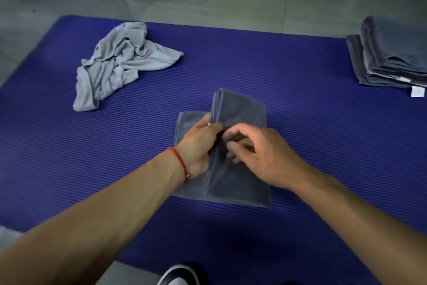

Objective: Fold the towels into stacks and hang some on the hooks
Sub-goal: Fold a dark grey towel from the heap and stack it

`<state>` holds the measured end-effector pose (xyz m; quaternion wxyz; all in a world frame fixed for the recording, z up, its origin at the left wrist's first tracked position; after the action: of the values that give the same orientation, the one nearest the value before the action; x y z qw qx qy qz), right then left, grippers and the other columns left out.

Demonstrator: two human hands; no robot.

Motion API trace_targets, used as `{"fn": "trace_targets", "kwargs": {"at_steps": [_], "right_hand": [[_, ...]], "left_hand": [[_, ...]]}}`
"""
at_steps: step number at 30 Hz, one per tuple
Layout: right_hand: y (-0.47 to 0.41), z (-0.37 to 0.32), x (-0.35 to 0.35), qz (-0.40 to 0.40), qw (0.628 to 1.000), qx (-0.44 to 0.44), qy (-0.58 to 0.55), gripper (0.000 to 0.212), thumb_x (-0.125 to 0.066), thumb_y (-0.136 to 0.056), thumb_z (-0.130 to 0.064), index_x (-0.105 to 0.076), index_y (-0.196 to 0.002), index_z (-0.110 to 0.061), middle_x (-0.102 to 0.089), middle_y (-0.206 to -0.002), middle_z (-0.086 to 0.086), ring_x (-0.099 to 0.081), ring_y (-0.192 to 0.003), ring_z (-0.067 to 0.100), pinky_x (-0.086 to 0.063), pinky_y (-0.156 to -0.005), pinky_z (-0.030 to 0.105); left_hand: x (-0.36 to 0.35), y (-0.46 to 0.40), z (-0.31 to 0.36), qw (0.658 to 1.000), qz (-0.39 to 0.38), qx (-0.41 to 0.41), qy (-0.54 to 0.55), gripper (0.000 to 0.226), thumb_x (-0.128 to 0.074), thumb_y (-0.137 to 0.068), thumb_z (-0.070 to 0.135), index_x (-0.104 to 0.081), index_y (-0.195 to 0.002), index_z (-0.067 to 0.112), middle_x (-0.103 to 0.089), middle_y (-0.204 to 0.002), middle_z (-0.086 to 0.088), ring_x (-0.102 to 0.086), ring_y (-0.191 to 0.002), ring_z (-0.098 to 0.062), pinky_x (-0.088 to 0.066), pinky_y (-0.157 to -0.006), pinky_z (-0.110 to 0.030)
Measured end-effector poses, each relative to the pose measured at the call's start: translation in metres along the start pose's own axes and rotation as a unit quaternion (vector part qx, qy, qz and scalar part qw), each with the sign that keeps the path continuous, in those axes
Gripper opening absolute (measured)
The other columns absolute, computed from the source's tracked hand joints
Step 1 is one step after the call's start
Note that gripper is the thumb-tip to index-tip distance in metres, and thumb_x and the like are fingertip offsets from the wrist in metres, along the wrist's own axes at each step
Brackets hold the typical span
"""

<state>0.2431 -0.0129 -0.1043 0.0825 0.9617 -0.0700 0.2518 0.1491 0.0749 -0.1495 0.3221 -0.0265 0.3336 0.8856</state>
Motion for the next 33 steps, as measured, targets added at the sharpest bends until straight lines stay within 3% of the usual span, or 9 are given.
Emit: {"fn": "trace_targets", "kwargs": {"at_steps": [3,6,10,16,19,22,24,28,33], "right_hand": [[0.006,0.006,-0.007,0.04,0.994,0.059,0.088,0.018,-0.055,-0.103,-0.026,-0.065,-0.119,-0.028,-0.063,-0.115,-0.021,-0.06,-0.106,-0.003,-0.048,-0.09,0.017],[0.009,0.037,-0.033,-0.059,0.973,0.029,0.222,0.047,-0.042,-0.107,-0.043,-0.041,-0.152,-0.032,-0.027,-0.164,-0.012,-0.02,-0.151,0.006,-0.024,-0.123,0.032],[0.021,0.081,-0.065,-0.188,0.92,-0.004,0.345,0.061,-0.028,-0.107,-0.053,-0.01,-0.163,-0.036,0.017,-0.169,-0.011,0.028,-0.152,0.01,-0.003,-0.128,0.045],[-0.006,0.078,-0.048,-0.068,0.926,-0.005,0.37,0.061,-0.026,-0.107,-0.05,-0.009,-0.163,-0.031,0.011,-0.171,-0.005,0.014,-0.157,0.015,-0.009,-0.127,0.05],[-0.023,0.092,-0.042,-0.107,0.914,-0.047,0.389,0.065,-0.025,-0.107,-0.053,0.006,-0.162,-0.036,0.024,-0.167,-0.01,0.023,-0.154,0.019,-0.005,-0.127,0.055],[-0.02,0.101,-0.042,-0.091,0.921,-0.069,0.374,0.068,-0.029,-0.106,-0.056,0.005,-0.162,-0.036,0.022,-0.168,-0.011,0.011,-0.157,0.024,-0.012,-0.126,0.054],[-0.007,0.1,-0.039,0.008,0.923,-0.108,0.37,0.072,-0.038,-0.102,-0.058,-0.018,-0.162,-0.024,-0.009,-0.17,0.003,-0.017,-0.154,0.028,-0.026,-0.121,0.051],[0.03,0.092,-0.049,0.125,0.882,-0.202,0.408,0.066,-0.046,-0.087,-0.072,-0.064,-0.116,-0.015,-0.056,-0.12,0.007,-0.046,-0.113,0.03,-0.04,-0.093,0.05],[0.055,0.087,-0.079,0.06,0.948,-0.255,0.184,0.042,-0.06,-0.092,-0.057,-0.053,-0.11,-0.021,-0.057,-0.107,-0.005,-0.053,-0.102,0.015,-0.051,-0.092,0.037]], "left_hand": [[0.043,0.005,0.008,0.994,0.066,-0.07,-0.057,0.022,-0.047,-0.104,0.009,-0.061,-0.118,0.019,-0.075,-0.095,-0.011,-0.073,-0.079,-0.021,-0.062,-0.067,-0.035],[0.089,0.0,0.011,0.946,0.148,-0.108,-0.268,0.019,-0.051,-0.104,0.018,-0.06,-0.119,0.026,-0.072,-0.095,0.001,-0.07,-0.079,-0.01,-0.056,-0.065,-0.026],[0.129,-0.014,-0.009,0.883,0.183,-0.031,-0.431,0.034,-0.057,-0.101,0.035,-0.049,-0.132,0.022,-0.063,-0.111,-0.003,-0.062,-0.098,-0.022,-0.045,-0.08,-0.031],[0.12,-0.013,-0.002,0.869,0.201,-0.153,-0.425,0.017,-0.044,-0.106,0.038,-0.053,-0.12,0.035,-0.069,-0.082,0.004,-0.064,-0.072,-0.005,-0.046,-0.064,-0.024],[0.13,-0.019,-0.01,0.85,0.229,-0.112,-0.461,0.027,-0.046,-0.104,0.04,-0.05,-0.127,0.027,-0.071,-0.093,-0.004,-0.065,-0.08,-0.018,-0.05,-0.072,-0.037],[0.142,-0.024,-0.009,0.782,0.27,-0.067,-0.557,0.038,-0.054,-0.1,0.044,-0.048,-0.128,0.02,-0.066,-0.108,-0.01,-0.063,-0.097,-0.035,-0.043,-0.072,-0.041],[0.131,-0.025,0.006,0.729,0.263,-0.142,-0.616,0.04,-0.059,-0.097,0.039,-0.046,-0.129,0.019,-0.06,-0.117,-0.01,-0.059,-0.104,-0.038,-0.045,-0.074,-0.045],[0.096,-0.05,0.031,0.636,0.131,-0.276,-0.709,0.06,-0.062,-0.094,0.031,-0.04,-0.15,0.021,-0.041,-0.153,-0.005,-0.04,-0.137,-0.031,-0.041,-0.105,-0.053],[0.076,-0.102,0.033,0.628,-0.072,-0.12,-0.765,0.087,-0.067,-0.089,0.017,-0.019,-0.161,0.028,-0.041,-0.153,-0.01,-0.04,-0.141,-0.03,-0.03,-0.118,-0.044]]}}
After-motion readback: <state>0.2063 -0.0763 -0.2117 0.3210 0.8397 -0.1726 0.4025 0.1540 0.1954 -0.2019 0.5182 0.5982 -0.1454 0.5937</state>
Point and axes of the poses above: each hand's wrist, its own y-axis away from the middle knuckle, its own x-axis out of the back of the hand, z = x × y, the point moved 6 cm from there along -y, towards the middle knuckle
